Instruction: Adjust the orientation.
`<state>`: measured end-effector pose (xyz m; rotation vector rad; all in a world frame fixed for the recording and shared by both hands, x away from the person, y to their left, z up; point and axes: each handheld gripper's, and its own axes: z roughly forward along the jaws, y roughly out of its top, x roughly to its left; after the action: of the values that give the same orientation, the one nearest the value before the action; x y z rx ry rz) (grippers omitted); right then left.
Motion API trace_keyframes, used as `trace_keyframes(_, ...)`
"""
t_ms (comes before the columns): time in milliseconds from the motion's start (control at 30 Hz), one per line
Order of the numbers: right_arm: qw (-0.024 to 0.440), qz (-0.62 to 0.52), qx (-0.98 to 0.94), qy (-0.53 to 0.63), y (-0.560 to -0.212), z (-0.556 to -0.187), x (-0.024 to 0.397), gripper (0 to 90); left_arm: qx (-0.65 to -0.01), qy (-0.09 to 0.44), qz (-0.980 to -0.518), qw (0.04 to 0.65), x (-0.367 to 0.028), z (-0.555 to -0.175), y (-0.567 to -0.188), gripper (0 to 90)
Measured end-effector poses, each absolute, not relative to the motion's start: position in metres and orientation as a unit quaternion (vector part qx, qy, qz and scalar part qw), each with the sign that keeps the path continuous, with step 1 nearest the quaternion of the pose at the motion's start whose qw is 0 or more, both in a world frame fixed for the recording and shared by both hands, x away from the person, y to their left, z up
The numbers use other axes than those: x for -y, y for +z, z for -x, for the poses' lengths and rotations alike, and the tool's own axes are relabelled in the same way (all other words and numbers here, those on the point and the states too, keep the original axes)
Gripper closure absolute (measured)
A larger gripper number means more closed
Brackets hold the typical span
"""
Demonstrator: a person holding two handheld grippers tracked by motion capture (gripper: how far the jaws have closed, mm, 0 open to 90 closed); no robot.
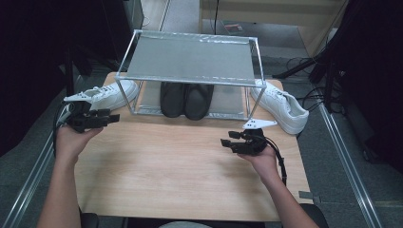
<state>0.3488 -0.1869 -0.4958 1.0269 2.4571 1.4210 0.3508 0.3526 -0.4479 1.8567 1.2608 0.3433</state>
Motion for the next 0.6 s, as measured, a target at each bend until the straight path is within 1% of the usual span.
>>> trace_keyframes(233, 0.067, -0.343, -0.808, 0.474, -0.496, -0.347, 0.193, 47.6, -0.516, 0.156, -0.734, 0.413, -0.368, -0.360, -0.445, 41.8)
trace_keyframes(600, 0.075, -0.358, -0.806, 0.466, -0.498, -0.339, 0.202, 47.7, -0.544, 0.165, -0.718, 0.403, -0.391, -0.383, -0.444, 42.4)
